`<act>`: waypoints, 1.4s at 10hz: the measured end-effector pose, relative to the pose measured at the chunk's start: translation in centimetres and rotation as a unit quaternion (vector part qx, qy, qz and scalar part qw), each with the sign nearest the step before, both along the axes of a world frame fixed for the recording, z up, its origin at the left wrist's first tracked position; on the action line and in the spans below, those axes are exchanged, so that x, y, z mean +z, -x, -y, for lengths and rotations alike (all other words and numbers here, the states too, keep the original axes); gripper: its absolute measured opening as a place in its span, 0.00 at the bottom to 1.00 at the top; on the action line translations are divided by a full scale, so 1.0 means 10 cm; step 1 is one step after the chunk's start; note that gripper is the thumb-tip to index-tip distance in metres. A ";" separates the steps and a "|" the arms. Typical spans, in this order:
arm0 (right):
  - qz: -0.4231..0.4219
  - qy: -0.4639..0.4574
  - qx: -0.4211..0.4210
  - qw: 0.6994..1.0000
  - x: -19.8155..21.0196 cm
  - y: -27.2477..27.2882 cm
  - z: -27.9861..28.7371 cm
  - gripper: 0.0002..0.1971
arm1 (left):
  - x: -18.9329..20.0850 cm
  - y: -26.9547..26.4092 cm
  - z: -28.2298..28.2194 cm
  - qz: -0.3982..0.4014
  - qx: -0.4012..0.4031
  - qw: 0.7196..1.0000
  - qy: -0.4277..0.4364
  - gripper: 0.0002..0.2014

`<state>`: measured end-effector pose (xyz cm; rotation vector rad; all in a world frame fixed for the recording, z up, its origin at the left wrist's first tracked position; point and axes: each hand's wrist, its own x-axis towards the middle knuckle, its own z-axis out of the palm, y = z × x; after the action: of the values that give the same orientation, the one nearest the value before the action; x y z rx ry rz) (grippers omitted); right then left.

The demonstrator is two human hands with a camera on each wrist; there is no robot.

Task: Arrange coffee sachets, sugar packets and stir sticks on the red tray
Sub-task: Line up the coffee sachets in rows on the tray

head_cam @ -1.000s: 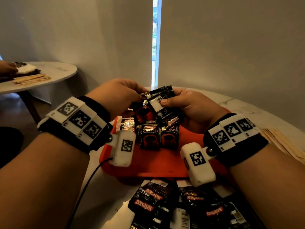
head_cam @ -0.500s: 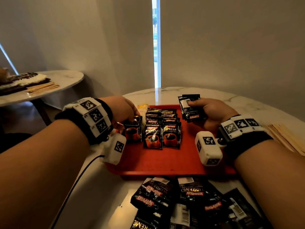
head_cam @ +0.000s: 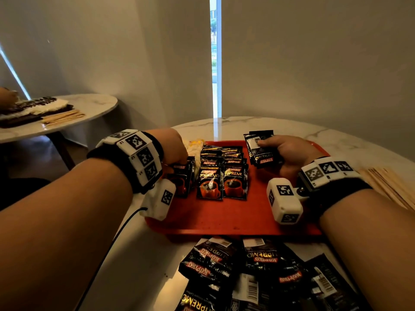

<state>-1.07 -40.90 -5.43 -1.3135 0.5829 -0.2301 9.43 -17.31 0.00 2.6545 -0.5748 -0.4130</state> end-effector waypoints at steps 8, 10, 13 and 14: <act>-0.011 -0.012 0.032 0.999 -0.03 0.00 0.02 0.19 | -0.12 0.10 0.03 -0.209 0.020 0.975 0.066 0.08; -0.016 -0.010 0.047 0.999 -0.03 0.02 0.01 0.17 | -0.21 0.06 0.02 -0.249 0.046 0.963 0.091 0.09; -0.015 -0.021 0.048 0.999 -0.03 0.02 0.01 0.19 | -0.20 0.02 0.03 -0.252 0.049 0.962 0.089 0.09; -0.013 -0.022 0.049 0.999 -0.02 0.04 -0.01 0.18 | -0.19 0.02 0.03 -0.242 0.047 0.965 0.084 0.09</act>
<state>-1.44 -40.76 -5.62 -1.3010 0.5407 -0.1206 9.18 -17.63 -1.94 2.2860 -0.3118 -0.9054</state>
